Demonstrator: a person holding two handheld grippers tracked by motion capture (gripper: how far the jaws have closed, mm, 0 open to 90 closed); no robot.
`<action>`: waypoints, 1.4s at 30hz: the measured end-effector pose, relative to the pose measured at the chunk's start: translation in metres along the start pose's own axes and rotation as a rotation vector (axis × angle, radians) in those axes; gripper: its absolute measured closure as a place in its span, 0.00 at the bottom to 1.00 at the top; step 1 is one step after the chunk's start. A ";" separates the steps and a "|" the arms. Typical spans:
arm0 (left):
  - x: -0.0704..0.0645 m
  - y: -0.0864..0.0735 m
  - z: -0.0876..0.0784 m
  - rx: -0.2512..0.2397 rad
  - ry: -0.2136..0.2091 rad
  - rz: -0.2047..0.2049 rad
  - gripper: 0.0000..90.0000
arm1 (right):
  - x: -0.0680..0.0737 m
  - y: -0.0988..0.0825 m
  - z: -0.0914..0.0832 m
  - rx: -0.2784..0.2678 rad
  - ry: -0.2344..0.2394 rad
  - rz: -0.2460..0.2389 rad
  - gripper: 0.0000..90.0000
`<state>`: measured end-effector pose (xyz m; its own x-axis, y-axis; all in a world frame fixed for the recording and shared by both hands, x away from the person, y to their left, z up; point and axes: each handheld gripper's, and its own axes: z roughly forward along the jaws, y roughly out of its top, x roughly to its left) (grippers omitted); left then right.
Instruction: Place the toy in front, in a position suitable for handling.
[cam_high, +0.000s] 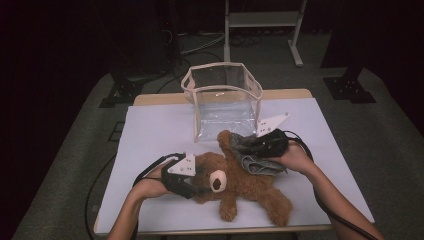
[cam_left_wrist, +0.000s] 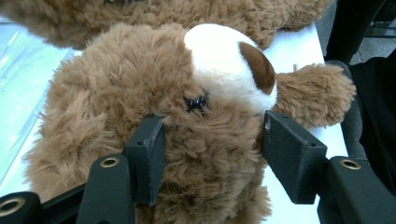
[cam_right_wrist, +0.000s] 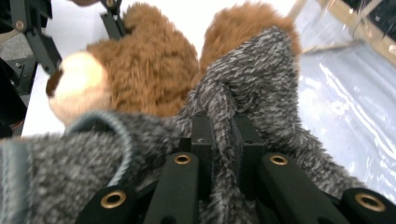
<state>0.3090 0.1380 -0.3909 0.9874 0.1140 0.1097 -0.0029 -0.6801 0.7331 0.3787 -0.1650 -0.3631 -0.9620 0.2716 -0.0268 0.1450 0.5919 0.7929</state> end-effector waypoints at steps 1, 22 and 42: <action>0.000 0.000 0.000 0.000 -0.001 0.000 0.46 | 0.000 0.004 0.002 -0.003 -0.002 -0.006 0.90; 0.003 -0.002 -0.001 -0.004 0.008 -0.010 0.46 | -0.003 -0.049 -0.051 -0.022 -0.037 0.101 0.90; 0.016 -0.003 -0.009 -0.071 0.105 -0.111 0.46 | 0.053 0.004 0.005 0.019 0.059 -0.139 0.90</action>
<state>0.3231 0.1488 -0.3851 0.9603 0.2633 0.0918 0.0907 -0.6063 0.7900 0.3296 -0.1446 -0.3645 -0.9850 0.1410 -0.0990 0.0133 0.6352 0.7722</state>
